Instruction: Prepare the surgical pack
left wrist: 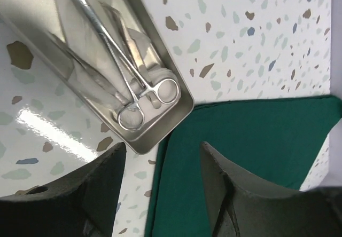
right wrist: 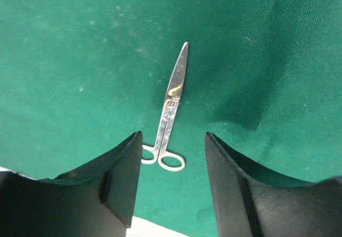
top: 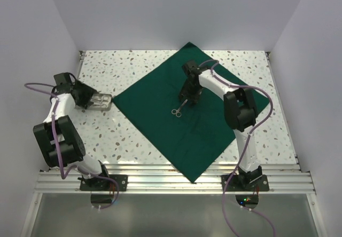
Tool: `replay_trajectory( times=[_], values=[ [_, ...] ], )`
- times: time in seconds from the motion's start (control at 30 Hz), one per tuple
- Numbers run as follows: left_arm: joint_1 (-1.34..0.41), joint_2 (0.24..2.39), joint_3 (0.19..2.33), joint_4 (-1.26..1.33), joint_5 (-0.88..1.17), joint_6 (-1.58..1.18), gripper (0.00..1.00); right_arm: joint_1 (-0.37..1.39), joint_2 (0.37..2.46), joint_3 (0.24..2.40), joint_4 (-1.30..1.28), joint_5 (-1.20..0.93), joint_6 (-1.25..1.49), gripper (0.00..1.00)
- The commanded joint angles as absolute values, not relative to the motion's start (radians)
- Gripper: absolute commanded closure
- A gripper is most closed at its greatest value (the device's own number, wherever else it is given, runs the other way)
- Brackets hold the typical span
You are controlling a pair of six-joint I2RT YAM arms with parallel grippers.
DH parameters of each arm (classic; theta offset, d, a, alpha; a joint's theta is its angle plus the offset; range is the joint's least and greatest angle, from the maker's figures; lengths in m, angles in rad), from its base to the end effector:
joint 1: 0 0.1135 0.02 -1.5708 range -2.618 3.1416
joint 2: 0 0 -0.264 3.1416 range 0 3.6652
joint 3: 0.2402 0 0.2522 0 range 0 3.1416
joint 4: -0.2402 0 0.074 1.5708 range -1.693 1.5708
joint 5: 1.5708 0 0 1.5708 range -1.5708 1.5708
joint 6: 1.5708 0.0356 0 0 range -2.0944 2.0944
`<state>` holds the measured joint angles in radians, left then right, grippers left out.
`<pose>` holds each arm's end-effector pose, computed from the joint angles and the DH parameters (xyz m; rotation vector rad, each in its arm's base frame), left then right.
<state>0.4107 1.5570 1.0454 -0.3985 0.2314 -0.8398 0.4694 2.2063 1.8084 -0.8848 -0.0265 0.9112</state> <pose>0.3022 0.1227 0.2241 -1.3850 2.0893 -0.4673 0.4071 0.2075 0.1813 0.6346 2.8515 0.2997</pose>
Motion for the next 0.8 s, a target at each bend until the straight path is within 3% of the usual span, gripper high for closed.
replay_trajectory(
  times=[0.0, 0.17, 0.63, 0.67, 0.7, 0.77],
  values=[
    [0.336, 1.531, 1.12, -0.42, 0.183, -0.732, 0.39, 0.479, 2.23, 1.844, -0.894, 0.041, 0.972, 0.48],
    [0.258, 1.496, 1.095, -0.405, 0.169, -0.693, 0.39, 0.503, 2.281, 1.937, -0.942, 0.074, 0.976, 0.51],
    [0.23, 1.479, 1.1, -0.411, 0.27, -0.618, 0.38, 0.514, 2.364, 1.939, -0.971, 0.071, 1.023, 0.57],
    [0.215, 1.483, 1.106, -0.42, 0.278, -0.608, 0.38, 0.514, 2.379, 1.956, -0.98, 0.063, 1.02, 0.59],
    [0.206, 1.492, 1.112, -0.426, 0.285, -0.588, 0.38, 0.512, 2.39, 1.963, -0.997, 0.055, 1.016, 0.74],
    [0.177, 1.491, 1.124, -0.426, 0.29, -0.575, 0.37, 0.514, 2.41, 1.968, -1.017, 0.049, 1.011, 0.82]
  ],
)
